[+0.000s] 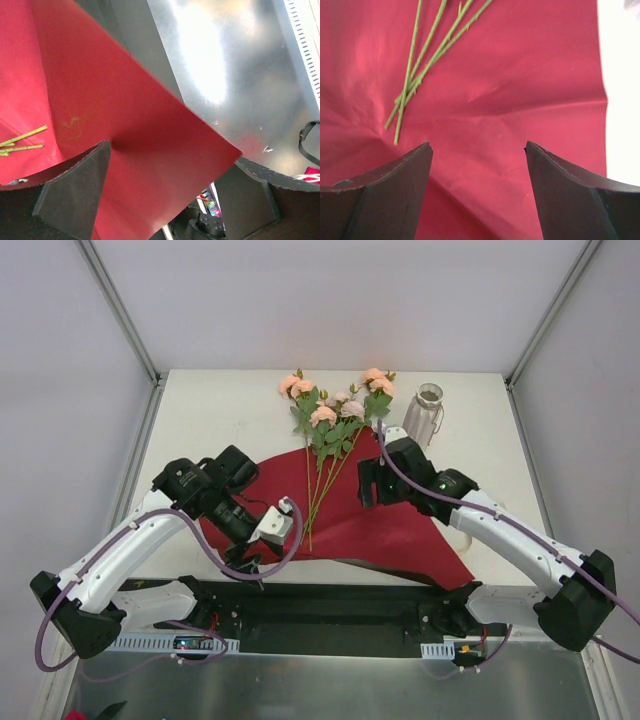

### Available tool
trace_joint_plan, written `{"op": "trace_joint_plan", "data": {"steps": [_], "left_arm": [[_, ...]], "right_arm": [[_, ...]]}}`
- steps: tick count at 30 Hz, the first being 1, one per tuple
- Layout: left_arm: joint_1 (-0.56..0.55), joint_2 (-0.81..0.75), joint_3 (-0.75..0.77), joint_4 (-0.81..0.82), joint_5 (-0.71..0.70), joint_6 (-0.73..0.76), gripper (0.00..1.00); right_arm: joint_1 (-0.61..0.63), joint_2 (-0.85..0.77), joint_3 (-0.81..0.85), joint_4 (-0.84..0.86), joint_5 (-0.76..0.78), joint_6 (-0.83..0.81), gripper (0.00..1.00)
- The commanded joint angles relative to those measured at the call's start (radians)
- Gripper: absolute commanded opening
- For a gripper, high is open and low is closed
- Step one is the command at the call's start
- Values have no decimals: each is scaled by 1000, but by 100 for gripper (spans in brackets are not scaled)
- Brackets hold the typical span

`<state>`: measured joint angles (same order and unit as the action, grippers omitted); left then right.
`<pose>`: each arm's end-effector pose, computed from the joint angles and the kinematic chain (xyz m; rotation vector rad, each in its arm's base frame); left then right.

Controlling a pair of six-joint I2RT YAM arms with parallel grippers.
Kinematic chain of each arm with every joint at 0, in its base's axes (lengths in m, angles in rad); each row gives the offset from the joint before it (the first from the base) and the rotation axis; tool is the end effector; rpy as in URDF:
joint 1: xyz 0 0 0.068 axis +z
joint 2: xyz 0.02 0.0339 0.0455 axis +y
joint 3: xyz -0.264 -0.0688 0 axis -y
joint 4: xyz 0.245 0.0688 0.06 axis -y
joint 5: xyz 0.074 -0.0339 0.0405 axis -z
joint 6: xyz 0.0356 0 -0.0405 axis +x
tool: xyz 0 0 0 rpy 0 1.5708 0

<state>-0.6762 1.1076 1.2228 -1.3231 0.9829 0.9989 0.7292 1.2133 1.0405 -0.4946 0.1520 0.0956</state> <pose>0.1155 -0.1306 0.3498 1.9278 1.4215 -1.1891 0.2012 0.1726 0.3102 -0.6198 2.1565 0.2796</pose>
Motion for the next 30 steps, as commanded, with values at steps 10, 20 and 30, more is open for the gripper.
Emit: {"op": "trace_joint_plan", "data": {"steps": [10,20,30], "left_arm": [[-14,-66,241,-194,31,11,99],[33,50,553,-21,-90,-452,99],[616,443,606,-4,-105,-580,99]], "right_arm": [[551,-107,-131,-64,243,249,76],[324,29,169,-167,394,141,69],[12,553,622,-94,227,130,49]]}}
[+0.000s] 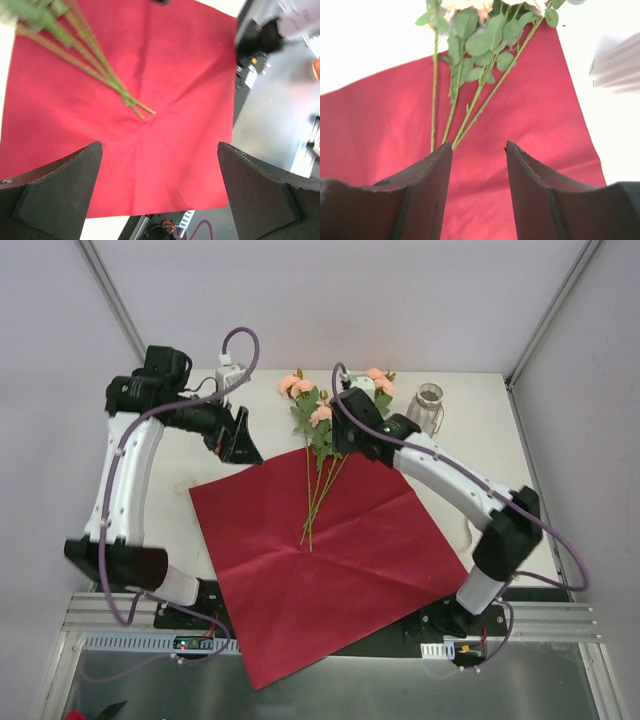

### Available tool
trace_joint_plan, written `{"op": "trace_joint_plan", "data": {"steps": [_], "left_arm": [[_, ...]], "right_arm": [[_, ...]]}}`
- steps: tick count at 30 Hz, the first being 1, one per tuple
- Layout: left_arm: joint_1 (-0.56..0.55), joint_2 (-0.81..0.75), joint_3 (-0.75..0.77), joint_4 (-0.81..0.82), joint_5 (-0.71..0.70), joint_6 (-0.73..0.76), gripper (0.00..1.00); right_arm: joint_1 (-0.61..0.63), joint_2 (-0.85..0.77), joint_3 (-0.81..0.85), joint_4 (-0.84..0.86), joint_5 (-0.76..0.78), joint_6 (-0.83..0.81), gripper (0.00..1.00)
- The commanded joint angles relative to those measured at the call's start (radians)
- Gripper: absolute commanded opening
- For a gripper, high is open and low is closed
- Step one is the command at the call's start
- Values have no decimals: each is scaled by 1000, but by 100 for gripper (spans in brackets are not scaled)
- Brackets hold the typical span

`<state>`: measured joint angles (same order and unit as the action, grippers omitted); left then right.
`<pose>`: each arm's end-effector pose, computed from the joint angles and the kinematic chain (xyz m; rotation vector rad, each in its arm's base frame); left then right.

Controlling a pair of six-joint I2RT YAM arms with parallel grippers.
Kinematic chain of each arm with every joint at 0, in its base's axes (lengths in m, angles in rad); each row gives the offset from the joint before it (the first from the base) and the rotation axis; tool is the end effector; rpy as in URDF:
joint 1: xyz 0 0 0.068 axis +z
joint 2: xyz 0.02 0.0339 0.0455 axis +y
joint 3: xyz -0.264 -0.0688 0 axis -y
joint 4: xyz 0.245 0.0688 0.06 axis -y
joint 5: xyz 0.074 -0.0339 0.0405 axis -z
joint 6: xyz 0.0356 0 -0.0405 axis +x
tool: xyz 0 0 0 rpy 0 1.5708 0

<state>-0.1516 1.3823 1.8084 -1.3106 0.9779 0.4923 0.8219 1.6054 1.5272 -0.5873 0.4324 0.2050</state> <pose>0.2212 -0.0637 0.4561 1.0607 1.8972 -0.9903 0.2572 0.2548 0.3524 -0.4350 2.1236 0.1025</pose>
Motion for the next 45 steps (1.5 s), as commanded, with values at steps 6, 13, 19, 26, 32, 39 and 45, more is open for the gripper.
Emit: {"op": "trace_joint_plan", "data": {"steps": [6,13,19,26,32,39,45], "left_arm": [[101,146,-220,245,-455,-179,99],[104,107,-386,323,-604,-196,99],[104,87,-469,378,-676,-205,99],[104,60,-498,389,-693,-172,99],[104,23,-521,389,-717,-147,99],[104,-9,-555,398,-726,-136,99],[104,-15,-555,407,-743,-130,99]], "right_arm": [[-132,396,263,27,-107,56,46],[-141,508,309,66,-142,66,45],[-162,585,333,50,-146,88,42],[-175,633,350,49,-150,100,41],[-184,656,353,63,-152,103,38],[-187,642,317,81,-153,134,8],[-185,492,168,182,-124,166,1]]}}
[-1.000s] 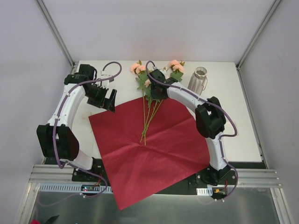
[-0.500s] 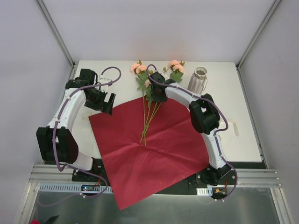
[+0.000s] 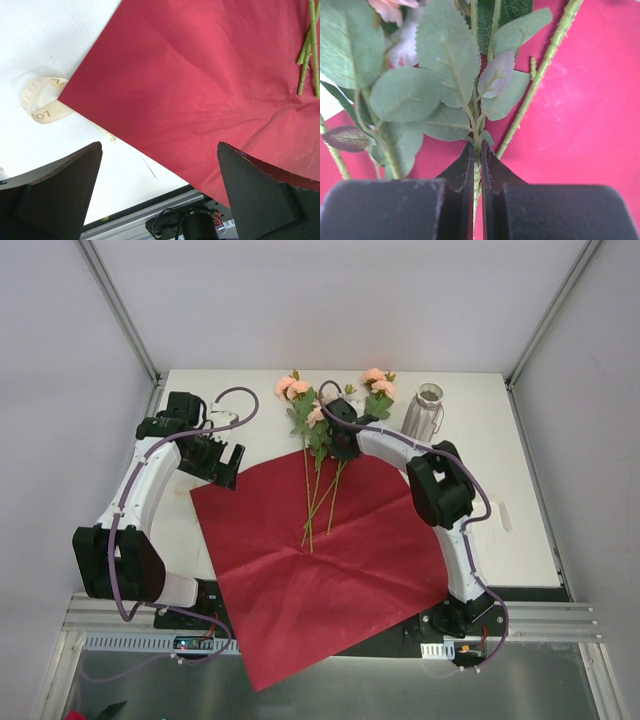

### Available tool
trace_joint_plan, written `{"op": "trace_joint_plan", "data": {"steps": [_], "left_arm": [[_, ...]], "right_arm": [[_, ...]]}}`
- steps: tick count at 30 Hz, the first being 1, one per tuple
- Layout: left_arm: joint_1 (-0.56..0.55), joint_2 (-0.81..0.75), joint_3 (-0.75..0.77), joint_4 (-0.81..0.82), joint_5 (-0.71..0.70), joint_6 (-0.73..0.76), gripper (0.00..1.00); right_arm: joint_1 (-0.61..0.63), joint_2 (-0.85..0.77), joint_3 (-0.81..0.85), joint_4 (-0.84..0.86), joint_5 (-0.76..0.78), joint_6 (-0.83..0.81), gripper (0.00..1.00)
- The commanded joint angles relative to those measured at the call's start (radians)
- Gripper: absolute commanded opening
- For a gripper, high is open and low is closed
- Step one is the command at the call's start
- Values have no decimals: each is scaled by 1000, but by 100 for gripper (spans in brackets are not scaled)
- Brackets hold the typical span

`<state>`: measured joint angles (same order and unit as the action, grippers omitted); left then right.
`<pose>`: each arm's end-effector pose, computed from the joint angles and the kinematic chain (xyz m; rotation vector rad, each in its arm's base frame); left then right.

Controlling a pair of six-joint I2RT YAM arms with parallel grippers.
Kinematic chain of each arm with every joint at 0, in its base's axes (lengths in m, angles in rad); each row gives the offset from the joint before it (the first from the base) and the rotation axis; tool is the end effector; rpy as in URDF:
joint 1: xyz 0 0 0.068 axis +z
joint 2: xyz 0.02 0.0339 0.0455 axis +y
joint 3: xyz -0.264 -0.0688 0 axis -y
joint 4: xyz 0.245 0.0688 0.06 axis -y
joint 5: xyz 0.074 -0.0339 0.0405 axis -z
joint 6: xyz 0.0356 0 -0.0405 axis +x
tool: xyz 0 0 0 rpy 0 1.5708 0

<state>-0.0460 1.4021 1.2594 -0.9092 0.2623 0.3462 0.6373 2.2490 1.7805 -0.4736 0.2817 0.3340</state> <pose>0.2797 -0.0221 0.3042 0.5917 2.5147 -0.2343 0.4037 0.2866 0.1745 -0.2594 2.4480 0.0648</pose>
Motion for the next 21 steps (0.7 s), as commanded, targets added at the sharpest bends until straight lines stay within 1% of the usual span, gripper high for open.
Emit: {"op": "trace_joint_plan", "data": {"steps": [1,3,4,6,11,14,15,16,17,18,19,20,21], "left_arm": [[-2,-35,-5,7,-31,14,99],[-2,-35,-2,7,-35,14,99],[-2,-37,0,6,-34,14,99],[-2,-43,0,6,-31,13,99],[-2,-57,-5,7,-29,13,99],[-2,-63,-12,6,-31,11,99],[-2,-66,-14,7,-29,13,99],[-2,-69,-14,7,-31,13,99],[-2,-69,-17,7,-31,16,99],[-2,-72,-17,6,-34,17,99],[-2,-72,-17,6,-34,20,99],[-2,-72,-14,7,-35,23,99],[-2,-72,-12,7,-35,24,99]], "right_arm": [[-1,-181,-105,105,31,42,1],[-1,-274,-176,154,37,49,1],[-1,-305,-194,199,39,48,1],[-1,-393,-230,233,34,39,1],[2,-550,-250,334,-4,-13,1],[1,-623,-247,400,-13,-73,1],[-1,-640,-242,453,-7,-96,1],[1,-657,-239,475,5,-165,1],[2,-693,-245,533,22,-205,1],[4,-715,-260,667,54,-266,1],[4,-736,-292,773,57,-406,1],[4,-768,-349,876,66,-488,1],[4,-776,-365,1049,80,-560,1]]}}
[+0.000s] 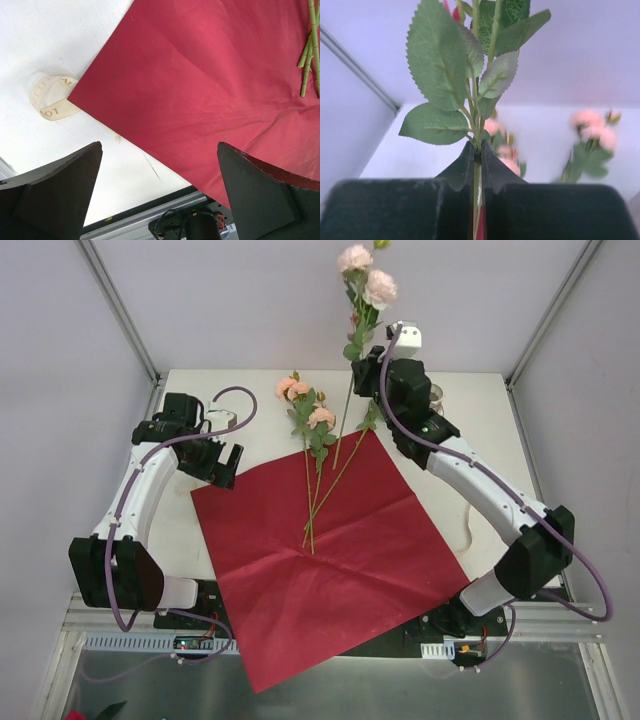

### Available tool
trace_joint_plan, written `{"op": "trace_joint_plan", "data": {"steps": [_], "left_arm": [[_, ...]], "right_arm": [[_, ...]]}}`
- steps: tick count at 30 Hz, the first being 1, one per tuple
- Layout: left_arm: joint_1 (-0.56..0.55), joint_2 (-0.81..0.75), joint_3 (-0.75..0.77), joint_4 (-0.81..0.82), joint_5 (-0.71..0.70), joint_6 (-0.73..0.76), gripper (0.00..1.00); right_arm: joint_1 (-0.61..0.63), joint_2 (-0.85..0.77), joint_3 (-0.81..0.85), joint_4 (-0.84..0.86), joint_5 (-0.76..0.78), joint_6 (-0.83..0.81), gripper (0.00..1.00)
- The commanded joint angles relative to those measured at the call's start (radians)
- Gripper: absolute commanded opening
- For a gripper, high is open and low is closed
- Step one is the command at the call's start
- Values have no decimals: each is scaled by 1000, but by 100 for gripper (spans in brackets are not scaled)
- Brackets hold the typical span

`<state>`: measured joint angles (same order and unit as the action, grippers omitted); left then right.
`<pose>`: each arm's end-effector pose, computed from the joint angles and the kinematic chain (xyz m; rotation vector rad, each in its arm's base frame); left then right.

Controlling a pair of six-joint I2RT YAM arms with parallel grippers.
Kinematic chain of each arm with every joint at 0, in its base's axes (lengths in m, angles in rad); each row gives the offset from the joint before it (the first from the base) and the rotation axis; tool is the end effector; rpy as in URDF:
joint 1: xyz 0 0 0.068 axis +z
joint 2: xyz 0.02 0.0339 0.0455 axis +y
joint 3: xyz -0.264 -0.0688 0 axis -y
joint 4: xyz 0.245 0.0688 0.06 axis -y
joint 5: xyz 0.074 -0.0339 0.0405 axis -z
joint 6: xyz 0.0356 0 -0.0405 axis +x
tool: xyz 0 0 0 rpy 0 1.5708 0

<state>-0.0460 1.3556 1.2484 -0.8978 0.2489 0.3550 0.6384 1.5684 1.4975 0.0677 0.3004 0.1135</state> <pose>0.2711 -0.0213 0.3133 0.5962 2.4701 -0.2003 0.3082 0.2156 0.4196 -0.1783 1.5747 0.3529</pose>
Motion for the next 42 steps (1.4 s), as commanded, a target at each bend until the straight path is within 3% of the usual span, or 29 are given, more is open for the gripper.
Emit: {"op": "trace_joint_plan", "data": {"steps": [1,8,11,21,37,39,40,42], "left_arm": [[-2,-24,2,-4,-22,13,99],[-2,-12,37,-1,-17,-10,99],[-2,-10,45,-3,-7,-10,99],[-2,22,56,-1,3,-2,99],[-2,25,66,-1,1,-7,99],[-2,20,63,-1,1,-7,99],[-2,19,63,0,3,-7,99],[-2,11,63,-1,1,-7,99]], "right_arm": [[0,-97,-76,552,65,-488,1],[-35,-71,44,724,129,-915,1],[-77,-67,38,829,152,-963,1],[-232,-65,14,822,161,-855,1],[-275,-77,-190,804,268,-672,2],[-275,-85,-213,782,301,-647,12],[-273,-91,-223,778,339,-640,29],[-275,-117,-244,747,368,-599,42]]}}
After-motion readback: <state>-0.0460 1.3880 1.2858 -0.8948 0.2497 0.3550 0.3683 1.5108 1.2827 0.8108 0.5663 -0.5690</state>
